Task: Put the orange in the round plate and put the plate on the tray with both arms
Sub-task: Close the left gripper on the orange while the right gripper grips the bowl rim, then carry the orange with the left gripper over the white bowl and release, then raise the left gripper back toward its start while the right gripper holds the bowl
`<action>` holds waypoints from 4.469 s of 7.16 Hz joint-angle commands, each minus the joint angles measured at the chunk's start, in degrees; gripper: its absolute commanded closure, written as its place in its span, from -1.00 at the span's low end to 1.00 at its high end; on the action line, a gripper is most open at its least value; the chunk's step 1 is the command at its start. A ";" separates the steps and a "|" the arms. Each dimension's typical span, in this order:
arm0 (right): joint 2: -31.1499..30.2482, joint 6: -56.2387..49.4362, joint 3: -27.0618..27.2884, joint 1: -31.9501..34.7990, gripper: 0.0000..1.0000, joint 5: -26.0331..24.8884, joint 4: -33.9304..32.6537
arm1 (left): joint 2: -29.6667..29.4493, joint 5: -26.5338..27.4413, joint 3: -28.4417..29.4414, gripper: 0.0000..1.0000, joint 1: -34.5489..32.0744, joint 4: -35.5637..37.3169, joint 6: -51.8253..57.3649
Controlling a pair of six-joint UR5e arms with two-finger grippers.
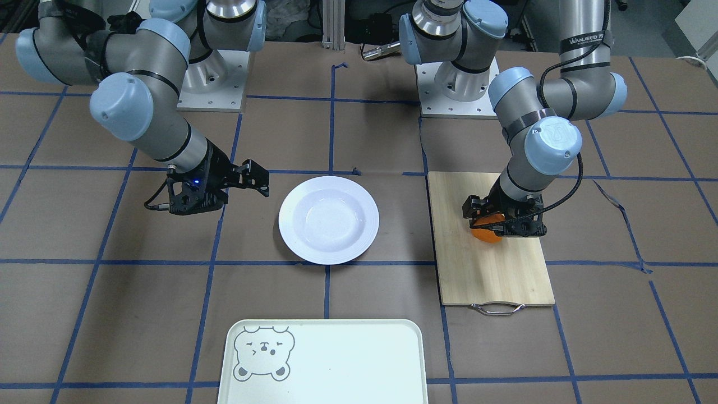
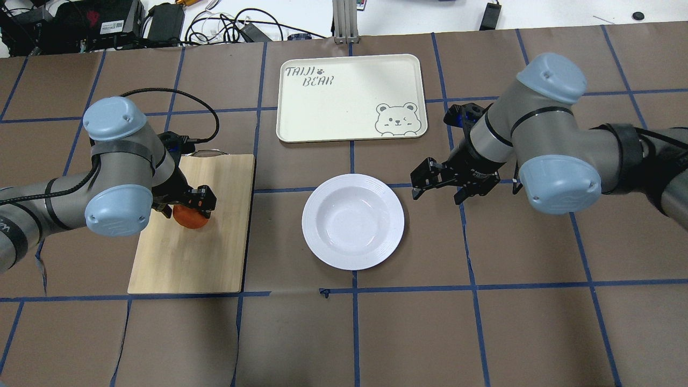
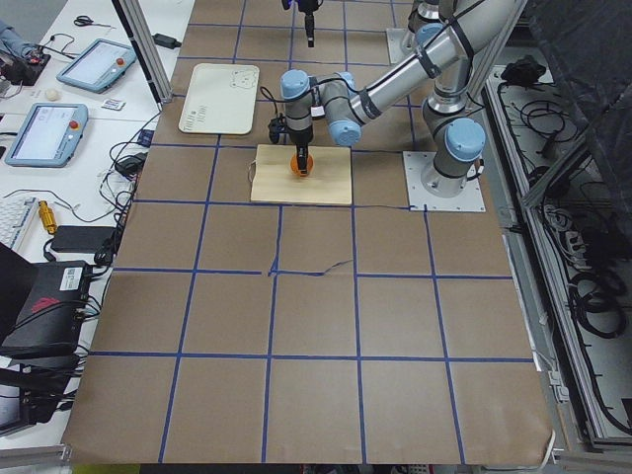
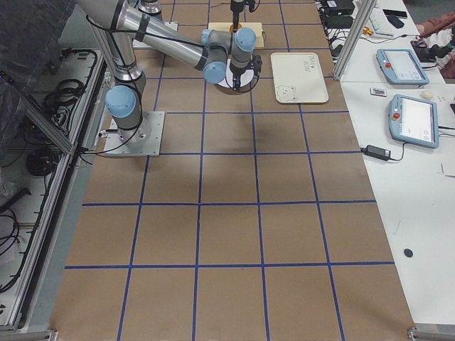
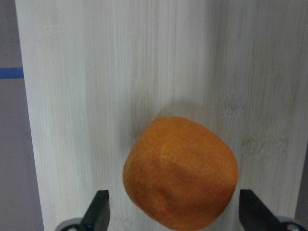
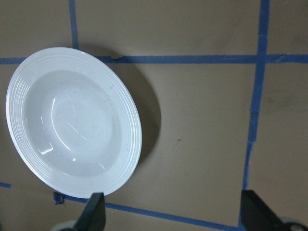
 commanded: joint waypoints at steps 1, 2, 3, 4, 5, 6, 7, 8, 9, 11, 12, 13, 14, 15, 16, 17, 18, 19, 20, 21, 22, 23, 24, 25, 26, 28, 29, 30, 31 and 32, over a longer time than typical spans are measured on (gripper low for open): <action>4.68 -0.15 1.43 -0.07 -1.00 5.33 -5.55 | -0.33 -1.82 -0.04 0.23 0.00 0.33 0.05; 7.58 -0.15 0.91 0.02 -1.00 6.31 -7.32 | -0.34 -1.82 0.40 0.60 0.00 0.33 -0.39; 9.78 -0.24 0.12 -0.07 -1.00 7.19 -8.55 | -0.07 -1.82 0.84 0.78 0.00 0.33 -0.56; 11.46 -0.24 0.11 0.02 -1.00 9.11 -10.39 | 0.36 -1.64 2.49 0.81 -0.70 -0.98 -1.00; 11.91 -0.42 0.11 0.11 -1.00 10.52 -11.54 | 1.24 -1.73 4.42 0.82 -1.66 -4.82 -3.79; 11.91 -0.59 0.29 0.28 -0.98 10.80 -13.99 | 2.03 -1.82 6.18 0.82 -4.54 -8.34 -8.78; 12.35 -0.68 0.29 0.72 -0.83 12.80 -14.62 | 2.65 -2.78 8.29 0.82 -8.14 -10.98 -14.48; 13.40 -0.77 0.46 0.72 -0.82 13.00 -15.76 | 2.91 -3.83 10.23 0.82 -11.31 -13.71 -20.63; 14.36 -0.77 0.47 0.90 -0.81 13.09 -16.56 | 2.66 -7.32 10.68 0.82 -15.08 -13.73 -28.96; 15.25 -0.77 0.21 0.90 -0.82 12.91 -17.18 | 1.51 -12.15 10.68 0.82 -23.52 -12.86 -45.66; 14.56 -0.77 -0.06 0.55 -0.96 12.13 -17.35 | 0.90 -16.89 10.68 0.84 -26.16 -12.25 -52.44; 13.24 -0.68 -0.06 0.03 -1.00 8.64 -16.75 | -0.41 -20.85 10.42 0.86 -28.19 -8.85 -56.86; 11.14 -0.68 0.03 0.02 -1.00 6.00 -16.04 | -2.69 -22.28 10.25 0.86 -29.69 -6.03 -58.21; 10.25 -0.68 0.03 -0.15 -1.00 5.79 -15.86 | -4.54 -23.25 10.25 0.86 -30.40 -3.65 -58.31; 10.24 -0.68 0.03 -0.15 -1.00 5.53 -15.86 | -6.38 -23.35 9.81 0.86 -30.50 -2.58 -57.96; 10.24 -0.68 0.11 -0.15 -1.00 4.48 -15.95 | -8.05 -23.09 9.46 0.79 -30.50 -1.88 -57.35; 10.24 -0.68 0.11 -0.15 -1.00 4.47 -15.95 | -9.37 -22.30 9.45 0.10 -30.50 -1.78 -57.26; 10.24 -0.68 0.20 -0.15 -1.00 4.47 -15.95 | -10.00 -21.43 9.54 -0.34 -30.50 -1.69 -57.26; 10.16 -0.51 0.29 -0.15 -1.00 4.82 -15.95 | -9.66 -21.42 9.80 -0.60 -30.50 -1.52 -57.26; 10.15 -0.42 0.38 -0.07 -1.00 4.91 -15.86 | -8.35 -21.42 10.33 -1.00 -30.24 -1.52 -57.34; 10.15 -0.33 0.47 -0.07 -1.00 5.00 -15.69 | -6.51 -21.33 12.16 -1.00 -29.97 -3.08 -57.17; 10.15 -0.33 0.47 0.02 -1.00 5.09 -15.77 | -3.79 -20.98 15.75 -1.00 -29.80 -9.62 -56.21; 10.15 -0.24 0.55 0.11 -1.00 5.09 -15.77 | -0.63 -17.41 21.18 -1.00 -29.27 -21.87 -51.85; 10.15 -0.07 0.64 0.54 -1.00 5.35 -15.69 | 2.27 -12.94 26.54 -1.00 -28.48 -32.35 -45.28; 10.33 0.19 0.73 1.42 -1.00 9.09 -15.68 | 5.00 -8.63 29.81 -1.00 -26.82 -39.15 -37.99; 11.55 -0.15 1.51 1.86 -1.00 9.83 -15.77 | 11.50 -5.36 29.85 -1.00 -20.34 -40.63 -22.44; 12.00 -0.42 1.61 2.13 -1.00 9.84 -16.12 | 13.27 -3.51 29.76 -1.00 -17.87 -40.72 -19.23; 13.22 -0.24 1.61 2.22 -0.97 9.84 -16.65 | 14.51 -2.88 29.76 -0.94 -16.71 -40.28 -16.59; 13.58 -0.07 1.61 2.57 -0.92 9.84 -16.83 | 14.95 -2.87 29.76 -0.95 -15.22 -37.84 -15.87; 13.84 0.02 1.61 4.14 -0.82 9.84 -17.00 | 14.96 -2.87 29.67 -1.00 -15.12 -36.77 -16.03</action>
